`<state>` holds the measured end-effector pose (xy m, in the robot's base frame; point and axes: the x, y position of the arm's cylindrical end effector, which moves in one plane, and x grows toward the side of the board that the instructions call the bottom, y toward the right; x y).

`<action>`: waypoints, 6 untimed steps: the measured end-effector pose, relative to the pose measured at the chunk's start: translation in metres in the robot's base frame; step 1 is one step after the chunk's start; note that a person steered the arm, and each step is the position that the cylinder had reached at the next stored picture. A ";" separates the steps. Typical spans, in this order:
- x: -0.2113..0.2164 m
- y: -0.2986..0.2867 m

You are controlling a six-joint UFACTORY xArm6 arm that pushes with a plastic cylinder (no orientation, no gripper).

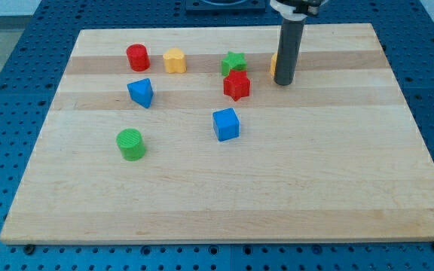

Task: Move the red star to the bottom right of the yellow heart

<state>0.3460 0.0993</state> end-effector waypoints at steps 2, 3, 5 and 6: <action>0.004 -0.017; 0.010 -0.063; 0.010 -0.109; 0.010 -0.108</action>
